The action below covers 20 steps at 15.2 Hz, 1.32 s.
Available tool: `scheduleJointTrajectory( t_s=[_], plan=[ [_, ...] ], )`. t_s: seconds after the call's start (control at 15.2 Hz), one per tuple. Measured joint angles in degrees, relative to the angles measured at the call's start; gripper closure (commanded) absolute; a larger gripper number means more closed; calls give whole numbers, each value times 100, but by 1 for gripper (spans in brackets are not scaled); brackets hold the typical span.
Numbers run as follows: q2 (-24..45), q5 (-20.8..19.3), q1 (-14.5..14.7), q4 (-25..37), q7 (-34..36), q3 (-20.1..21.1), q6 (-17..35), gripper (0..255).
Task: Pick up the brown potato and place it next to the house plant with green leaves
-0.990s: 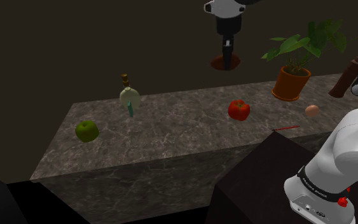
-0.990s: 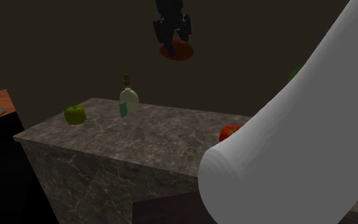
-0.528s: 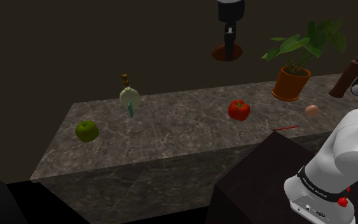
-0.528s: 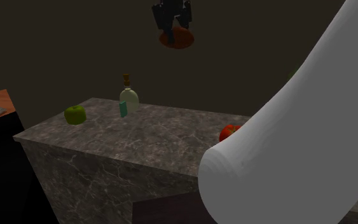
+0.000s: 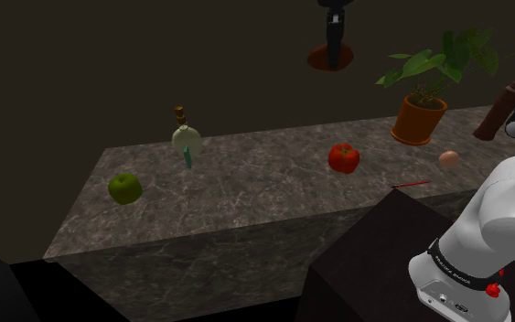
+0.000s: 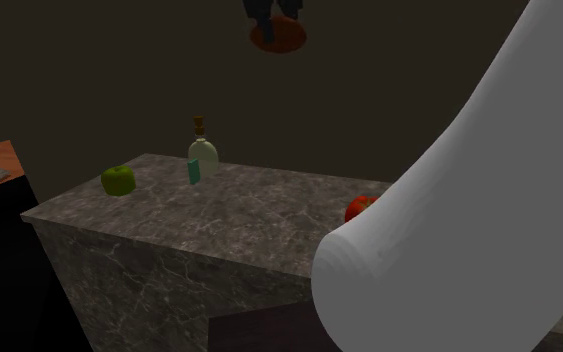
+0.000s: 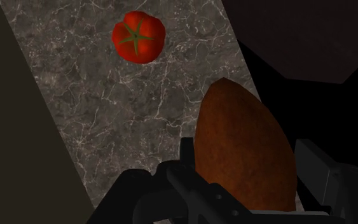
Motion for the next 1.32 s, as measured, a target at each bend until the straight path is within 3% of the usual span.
scheduleJointTrajectory(
  t_s=[0.86,1.32],
  plan=[
    [512,-83,-11,1576,-140,64,-1060,255],
    [-151,-216,-275,953,-952,-471,-942,255]
  ],
)
